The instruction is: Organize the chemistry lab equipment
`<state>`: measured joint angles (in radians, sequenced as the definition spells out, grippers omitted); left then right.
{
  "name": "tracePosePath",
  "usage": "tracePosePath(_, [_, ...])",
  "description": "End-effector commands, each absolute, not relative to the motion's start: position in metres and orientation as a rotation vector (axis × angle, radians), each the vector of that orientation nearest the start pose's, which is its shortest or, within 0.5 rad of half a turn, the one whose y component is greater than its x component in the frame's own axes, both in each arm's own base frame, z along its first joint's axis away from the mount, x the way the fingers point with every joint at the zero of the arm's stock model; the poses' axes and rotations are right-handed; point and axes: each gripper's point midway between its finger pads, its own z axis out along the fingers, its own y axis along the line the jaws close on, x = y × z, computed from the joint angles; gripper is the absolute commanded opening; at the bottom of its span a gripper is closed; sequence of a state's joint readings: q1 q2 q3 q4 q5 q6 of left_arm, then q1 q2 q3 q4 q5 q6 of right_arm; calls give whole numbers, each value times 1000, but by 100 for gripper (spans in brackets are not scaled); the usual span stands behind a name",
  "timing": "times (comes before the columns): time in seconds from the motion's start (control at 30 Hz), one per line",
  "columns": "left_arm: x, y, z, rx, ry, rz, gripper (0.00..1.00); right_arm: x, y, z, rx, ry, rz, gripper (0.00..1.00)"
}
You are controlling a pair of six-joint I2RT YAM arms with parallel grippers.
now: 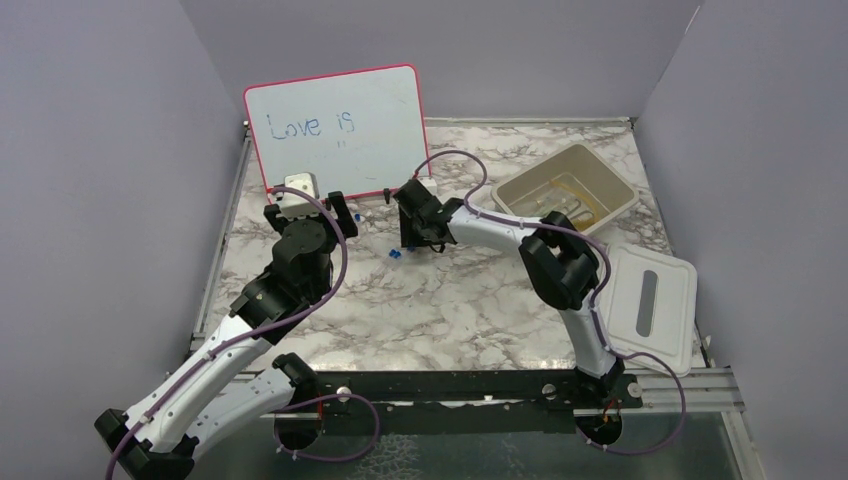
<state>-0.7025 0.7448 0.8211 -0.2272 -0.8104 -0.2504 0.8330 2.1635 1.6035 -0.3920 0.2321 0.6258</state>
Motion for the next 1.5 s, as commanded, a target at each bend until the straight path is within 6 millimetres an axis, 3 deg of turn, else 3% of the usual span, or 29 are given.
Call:
tracePosePath(0.0, [275,-80,306,-200,1658,-49,80,350,372,15,-235,2573,237,52])
tracePosePath(0.27, [275,-81,305,-197,1660,-51,80,329,367,5,-348,2624,210,50])
tracePosePath(0.5, [275,-82,305,-196,1661,-55,81,318,366,4,-417,2622,187,32])
tracePosePath(0.67, [275,-82,305,-194,1663,-55,80,318,367,7,-470,2602,174,30])
tracePosePath(0.93, [275,-82,304,-195,1663,-56,81,315,362,16,-551,2565,188,43])
tracePosePath(1.3, [275,-83,304,-192,1665,-63,81,294,355,1,-511,2615,86,58])
tracePosePath(1.47, [275,-84,304,-192,1666,-65,81,291,339,0,-435,2624,7,62])
